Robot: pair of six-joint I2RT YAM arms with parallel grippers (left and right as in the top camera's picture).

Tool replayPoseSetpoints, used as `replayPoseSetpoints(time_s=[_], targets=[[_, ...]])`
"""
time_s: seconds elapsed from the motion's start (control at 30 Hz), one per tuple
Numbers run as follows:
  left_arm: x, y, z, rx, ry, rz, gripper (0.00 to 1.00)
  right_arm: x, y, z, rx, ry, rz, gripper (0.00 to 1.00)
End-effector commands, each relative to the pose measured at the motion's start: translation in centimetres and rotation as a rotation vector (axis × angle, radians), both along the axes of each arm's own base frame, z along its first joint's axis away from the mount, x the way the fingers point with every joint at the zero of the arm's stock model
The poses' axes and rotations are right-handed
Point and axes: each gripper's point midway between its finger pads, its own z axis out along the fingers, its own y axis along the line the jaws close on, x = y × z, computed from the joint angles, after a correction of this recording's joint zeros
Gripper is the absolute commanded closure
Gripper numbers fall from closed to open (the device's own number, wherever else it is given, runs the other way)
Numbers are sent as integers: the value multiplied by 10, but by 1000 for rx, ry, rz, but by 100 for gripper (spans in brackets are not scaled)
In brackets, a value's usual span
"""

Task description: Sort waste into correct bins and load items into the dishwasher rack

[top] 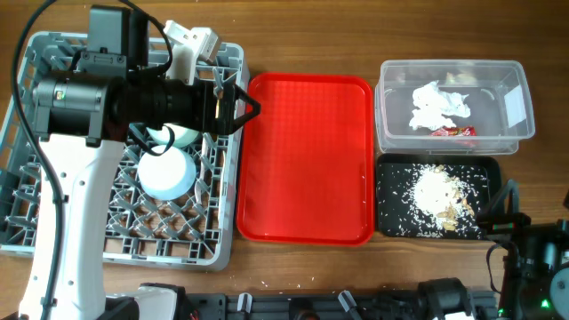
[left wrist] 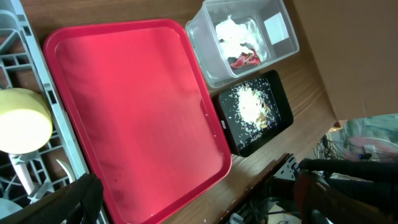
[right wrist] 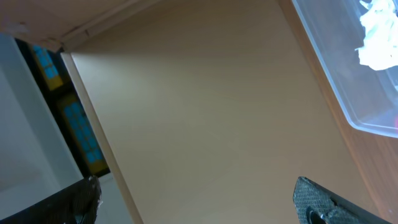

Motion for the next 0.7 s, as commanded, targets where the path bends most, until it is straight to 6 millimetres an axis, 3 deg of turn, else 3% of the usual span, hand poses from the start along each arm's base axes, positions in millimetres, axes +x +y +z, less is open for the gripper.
replayPoseSetpoints(time_s=[0.0,0.2,0.3,0.4,0.57,0.67], targets=[[1,-1,-2,3,5,-2,0,-2,12,-2,-2,-29,80,0],[1,-1,-2,2,5,-3,0,-6,13,-9,-60,-85,94,0],[1,-1,-2,2,5,-3,0,-1,26,-15,-5,-135,167,0],[1,-1,-2,2,5,-3,0,9,37,-26,37,-179,225,0],[1,-1,-2,3,5,-2,0,29,49,-22,33,-305,289,0],[1,-1,-2,3,5,-2,0,39,55,-38,30,-283,317,0]])
